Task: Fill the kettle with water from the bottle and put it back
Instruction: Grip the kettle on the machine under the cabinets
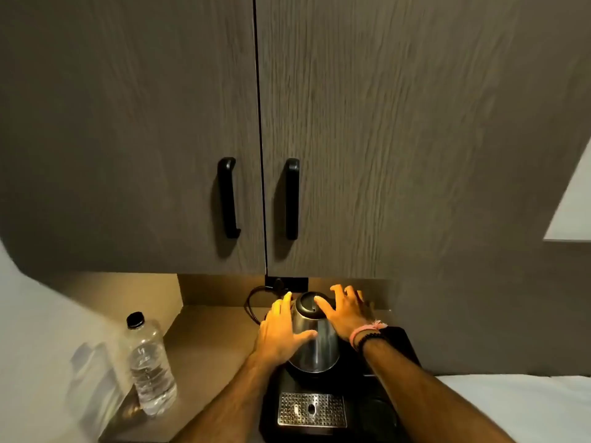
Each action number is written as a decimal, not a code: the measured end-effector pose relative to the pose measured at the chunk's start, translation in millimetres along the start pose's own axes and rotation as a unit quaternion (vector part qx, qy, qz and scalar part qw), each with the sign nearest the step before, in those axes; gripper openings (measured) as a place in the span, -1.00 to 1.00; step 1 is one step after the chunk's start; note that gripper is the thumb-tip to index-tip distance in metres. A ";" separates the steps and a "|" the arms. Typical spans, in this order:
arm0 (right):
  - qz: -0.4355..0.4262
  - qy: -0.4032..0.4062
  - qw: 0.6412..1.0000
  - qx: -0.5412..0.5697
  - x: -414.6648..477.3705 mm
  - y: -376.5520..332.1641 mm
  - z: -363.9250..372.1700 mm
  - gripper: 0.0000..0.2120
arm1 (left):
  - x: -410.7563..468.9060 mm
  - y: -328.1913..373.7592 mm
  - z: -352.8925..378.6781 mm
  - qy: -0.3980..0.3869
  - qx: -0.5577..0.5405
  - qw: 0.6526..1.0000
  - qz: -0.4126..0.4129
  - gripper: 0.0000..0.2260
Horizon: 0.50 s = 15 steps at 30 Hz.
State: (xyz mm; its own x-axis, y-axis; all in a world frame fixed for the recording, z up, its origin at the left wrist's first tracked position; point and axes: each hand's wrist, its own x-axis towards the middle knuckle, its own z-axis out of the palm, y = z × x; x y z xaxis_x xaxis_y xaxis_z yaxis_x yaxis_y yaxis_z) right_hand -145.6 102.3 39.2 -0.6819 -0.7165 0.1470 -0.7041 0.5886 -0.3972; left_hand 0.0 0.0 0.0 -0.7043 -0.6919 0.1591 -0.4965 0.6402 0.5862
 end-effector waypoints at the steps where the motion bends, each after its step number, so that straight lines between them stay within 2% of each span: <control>1: 0.023 -0.019 0.999 0.044 10.6 1.1 5.3 -0.36 | 8.0 0.4 3.3 -0.014 -0.034 0.999 -0.020 0.10; 4: 0.090 -0.091 0.989 0.075 33.5 -3.3 13.6 -0.18 | 25.4 3.1 7.3 -0.041 -0.094 0.991 -0.084 0.22; 6: 0.106 -0.137 0.984 0.037 43.1 -6.6 22.4 -0.06 | 32.3 3.0 12.8 -0.041 -0.123 0.986 -0.108 0.27; 8: 0.111 -0.142 0.984 0.011 49.0 -6.3 27.6 -0.02 | 35.0 1.8 15.4 -0.040 -0.147 0.980 -0.125 0.30; 10: 0.102 -0.131 0.986 -0.002 56.0 -4.1 32.0 -0.08 | 38.1 -2.9 20.6 -0.042 -0.168 0.975 -0.139 0.33; 15: 0.064 -0.122 0.990 0.014 56.6 2.1 34.7 -0.43 | 36.5 -7.1 26.4 -0.036 -0.223 0.961 -0.160 0.32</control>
State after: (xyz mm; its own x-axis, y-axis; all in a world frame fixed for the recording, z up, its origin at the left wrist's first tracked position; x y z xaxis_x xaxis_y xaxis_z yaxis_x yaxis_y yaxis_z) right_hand -178.8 50.0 15.3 -0.6950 -0.7074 -0.1286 -0.6062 0.6727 -0.4243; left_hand -35.6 -21.0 -19.3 -0.5923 -0.7948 -0.1320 -0.4385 0.1805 0.8804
